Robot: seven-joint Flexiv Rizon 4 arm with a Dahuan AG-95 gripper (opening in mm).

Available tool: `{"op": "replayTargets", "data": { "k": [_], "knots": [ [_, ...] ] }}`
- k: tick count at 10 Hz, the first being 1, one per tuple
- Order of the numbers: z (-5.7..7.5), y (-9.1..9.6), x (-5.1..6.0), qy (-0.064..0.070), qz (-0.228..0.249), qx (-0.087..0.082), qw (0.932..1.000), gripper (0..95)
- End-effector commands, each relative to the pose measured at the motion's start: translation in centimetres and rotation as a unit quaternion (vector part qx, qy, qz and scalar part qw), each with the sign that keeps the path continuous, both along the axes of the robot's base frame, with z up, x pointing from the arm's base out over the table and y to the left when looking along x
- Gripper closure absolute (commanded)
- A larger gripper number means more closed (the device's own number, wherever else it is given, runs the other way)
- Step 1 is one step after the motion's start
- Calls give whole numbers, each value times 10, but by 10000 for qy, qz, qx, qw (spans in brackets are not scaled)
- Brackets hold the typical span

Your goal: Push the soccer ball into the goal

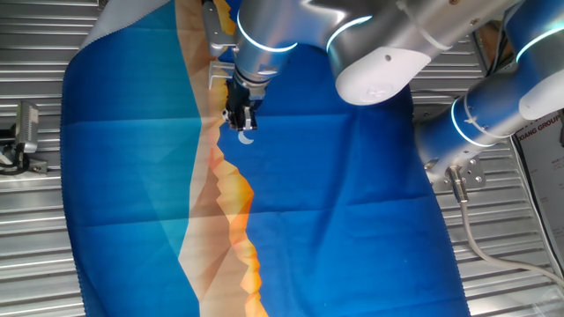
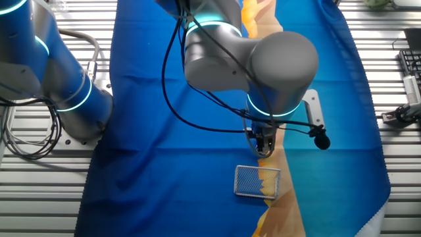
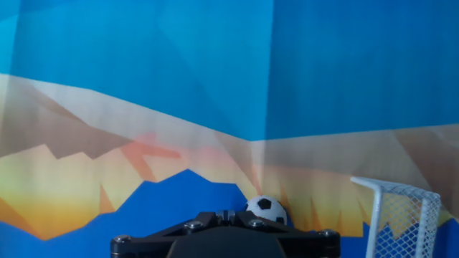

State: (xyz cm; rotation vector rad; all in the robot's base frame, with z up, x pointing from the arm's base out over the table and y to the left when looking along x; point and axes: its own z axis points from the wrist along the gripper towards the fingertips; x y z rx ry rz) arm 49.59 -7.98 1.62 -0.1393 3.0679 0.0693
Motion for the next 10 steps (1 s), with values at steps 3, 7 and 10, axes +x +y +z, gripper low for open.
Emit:
{"op": "replayTargets", "data": {
  "k": [3, 7, 10],
  "knots": [
    [1, -7, 6, 0, 66, -21, 10000, 950],
    [4, -30, 9, 0, 214, -51, 9998, 950],
    [6, -45, 3, 7, 293, -76, 9995, 950]
  ]
}}
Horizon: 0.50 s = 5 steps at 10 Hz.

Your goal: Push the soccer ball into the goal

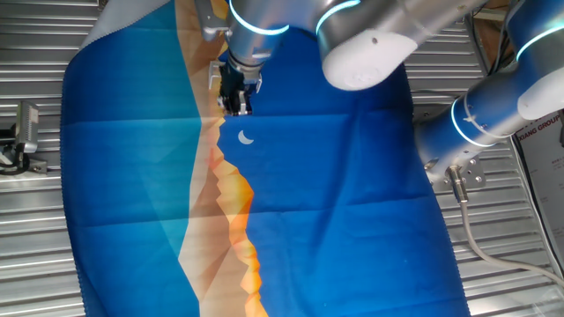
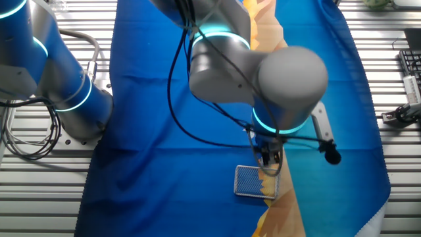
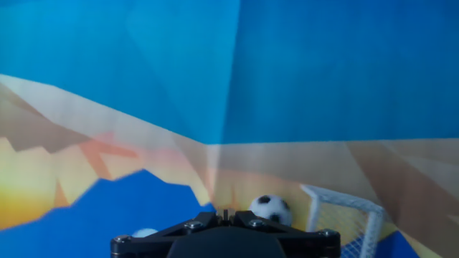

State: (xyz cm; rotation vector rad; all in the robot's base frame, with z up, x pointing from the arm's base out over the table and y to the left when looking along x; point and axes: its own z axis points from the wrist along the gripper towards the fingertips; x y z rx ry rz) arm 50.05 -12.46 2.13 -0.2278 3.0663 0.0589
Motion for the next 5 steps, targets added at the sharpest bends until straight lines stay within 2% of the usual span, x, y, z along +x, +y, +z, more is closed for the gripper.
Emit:
{"op": "replayTargets", "data": {
  "k": [1, 5],
  "knots": [
    [2, -5, -3, 11, 4, -20, 10000, 950],
    [2, -4, 1, 12, -12, 9, 10000, 950]
  ]
}}
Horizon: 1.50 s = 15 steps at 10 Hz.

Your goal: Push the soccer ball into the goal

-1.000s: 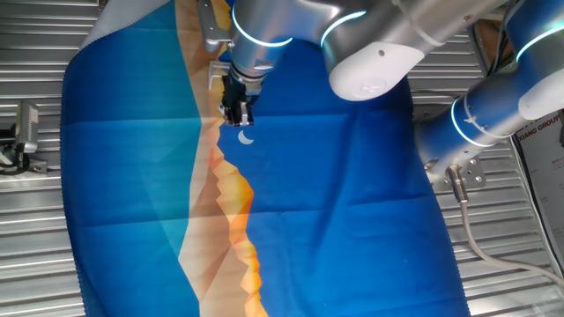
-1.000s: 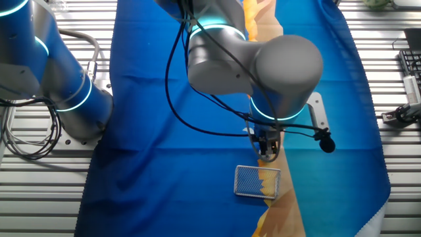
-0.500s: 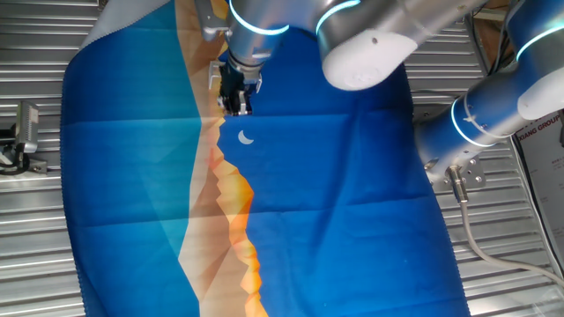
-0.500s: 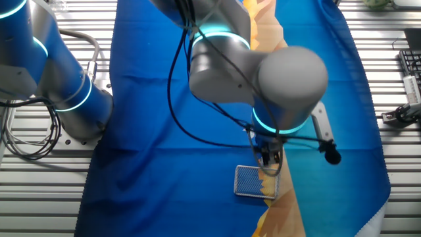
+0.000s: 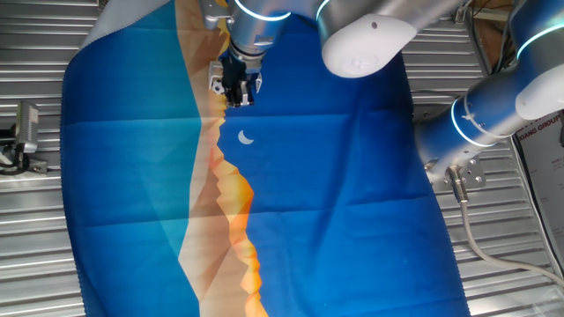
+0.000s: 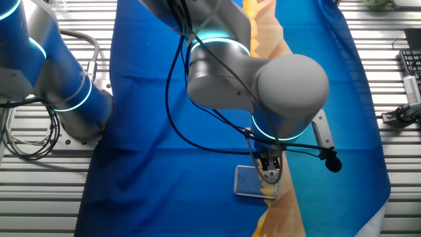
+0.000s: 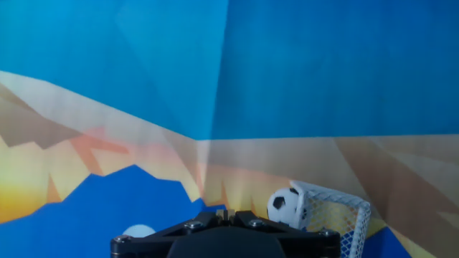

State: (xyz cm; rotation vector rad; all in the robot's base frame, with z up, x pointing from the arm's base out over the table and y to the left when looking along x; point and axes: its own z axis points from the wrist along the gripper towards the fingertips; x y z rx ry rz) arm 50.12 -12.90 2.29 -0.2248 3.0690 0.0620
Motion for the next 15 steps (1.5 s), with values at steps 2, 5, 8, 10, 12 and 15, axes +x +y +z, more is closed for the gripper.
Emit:
{"op": "replayTargets", "data": {
  "k": [2, 5, 8, 10, 12, 15],
  "knots": [
    [1, 1, 1, -2, 4, 7, 10000, 950],
    [2, 1, 3, -4, 7, 20, 10000, 950],
    [4, 1, 3, 35, 52, -24, 10000, 950],
    [8, 4, 2, 76, 68, -74, 9999, 950],
    [15, 26, 3, 150, -46, -121, 9998, 950],
    [25, 79, 4, 261, -224, -198, 9992, 950]
  ]
}}
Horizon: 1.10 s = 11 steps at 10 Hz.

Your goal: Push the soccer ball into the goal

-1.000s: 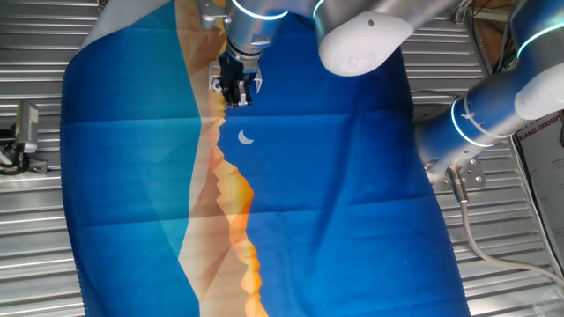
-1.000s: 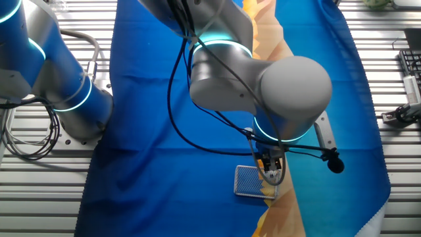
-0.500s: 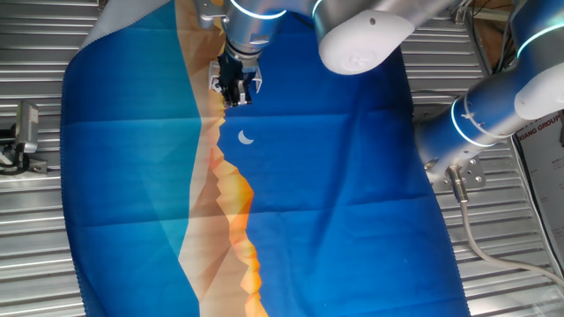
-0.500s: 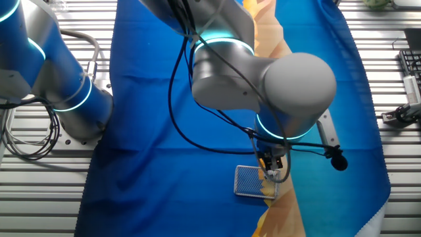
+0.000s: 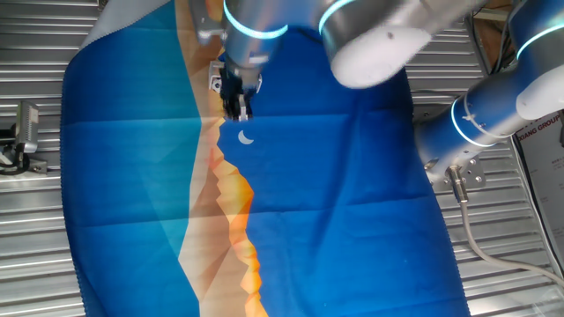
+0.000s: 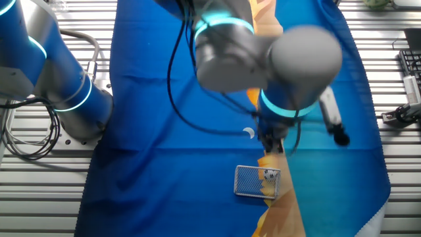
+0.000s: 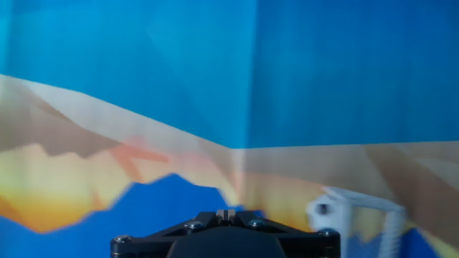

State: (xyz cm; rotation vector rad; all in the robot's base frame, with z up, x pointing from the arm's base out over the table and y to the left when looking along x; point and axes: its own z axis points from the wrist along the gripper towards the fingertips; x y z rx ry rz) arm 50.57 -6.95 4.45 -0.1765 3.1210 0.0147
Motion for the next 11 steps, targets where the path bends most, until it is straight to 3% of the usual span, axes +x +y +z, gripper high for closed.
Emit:
{"op": "replayTargets", "data": {
  "k": [1, 3, 5, 11],
  "knots": [
    [8, 42, 0, 70, -126, -88, 9999, 950],
    [19, 65, -4, 96, -151, -42, 9998, 950],
    [33, 72, -17, 151, -66, 24, 9999, 950],
    [33, 72, -23, 152, -41, 40, 9999, 950]
  ]
}}
